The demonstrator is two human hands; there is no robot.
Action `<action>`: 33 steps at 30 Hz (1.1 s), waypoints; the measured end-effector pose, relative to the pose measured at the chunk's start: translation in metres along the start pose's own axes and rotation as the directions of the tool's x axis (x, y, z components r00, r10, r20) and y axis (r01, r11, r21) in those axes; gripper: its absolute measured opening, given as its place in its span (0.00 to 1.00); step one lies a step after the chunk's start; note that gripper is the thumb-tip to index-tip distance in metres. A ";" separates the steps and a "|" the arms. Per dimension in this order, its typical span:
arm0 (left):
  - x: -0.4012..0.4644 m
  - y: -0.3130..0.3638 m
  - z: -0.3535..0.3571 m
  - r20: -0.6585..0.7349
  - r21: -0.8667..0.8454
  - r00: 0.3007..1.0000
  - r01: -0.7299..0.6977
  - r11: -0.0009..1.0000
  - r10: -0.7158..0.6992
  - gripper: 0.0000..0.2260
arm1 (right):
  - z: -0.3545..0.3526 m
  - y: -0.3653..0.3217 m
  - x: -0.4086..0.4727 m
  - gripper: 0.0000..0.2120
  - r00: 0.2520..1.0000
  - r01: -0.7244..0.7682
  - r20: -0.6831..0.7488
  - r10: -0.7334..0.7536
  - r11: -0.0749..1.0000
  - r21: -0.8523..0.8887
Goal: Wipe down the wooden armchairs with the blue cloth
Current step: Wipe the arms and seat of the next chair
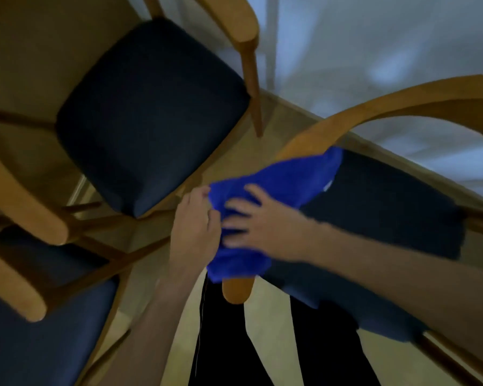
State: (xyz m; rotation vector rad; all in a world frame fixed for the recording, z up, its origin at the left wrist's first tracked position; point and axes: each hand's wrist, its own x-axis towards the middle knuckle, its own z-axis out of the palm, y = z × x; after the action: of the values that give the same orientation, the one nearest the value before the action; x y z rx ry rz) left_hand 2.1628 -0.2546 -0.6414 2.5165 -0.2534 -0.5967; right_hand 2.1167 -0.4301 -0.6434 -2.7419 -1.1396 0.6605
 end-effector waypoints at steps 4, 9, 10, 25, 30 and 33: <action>-0.026 -0.034 0.000 -0.051 -0.052 0.985 0.162 0.985 -0.164 0.14 | 0.027 -0.076 0.013 0.22 0.976 0.177 0.141 -0.164 0.980 -0.087; -0.021 -0.023 0.008 -0.065 -0.156 0.974 0.205 0.966 -0.217 0.12 | 0.044 -0.062 0.006 0.32 0.978 0.210 0.019 -0.210 0.968 -0.135; -0.015 -0.015 0.009 -0.052 -0.168 0.980 0.178 0.970 -0.189 0.12 | 0.044 -0.049 0.004 0.34 0.980 0.192 -0.035 -0.197 0.974 -0.121; 0.050 0.110 0.045 -0.006 -0.128 0.987 -0.161 0.979 0.161 0.22 | 0.018 0.146 -0.128 0.46 0.779 -0.530 -0.318 0.540 0.839 0.127; 0.108 0.163 0.052 0.074 -0.043 0.901 -0.426 0.904 0.428 0.25 | 0.043 0.153 -0.155 0.18 0.255 -0.646 -0.326 0.910 0.412 0.643; 0.147 0.197 0.060 0.359 0.000 0.787 -0.538 0.843 0.502 0.32 | 0.057 0.160 -0.146 0.26 0.317 -0.560 0.003 0.948 0.185 0.807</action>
State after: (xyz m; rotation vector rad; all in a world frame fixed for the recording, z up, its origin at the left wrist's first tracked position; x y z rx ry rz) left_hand 2.2542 -0.4901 -0.6337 2.2585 -1.0997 -0.7994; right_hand 2.1050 -0.6506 -0.6837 -2.2889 0.7549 0.2160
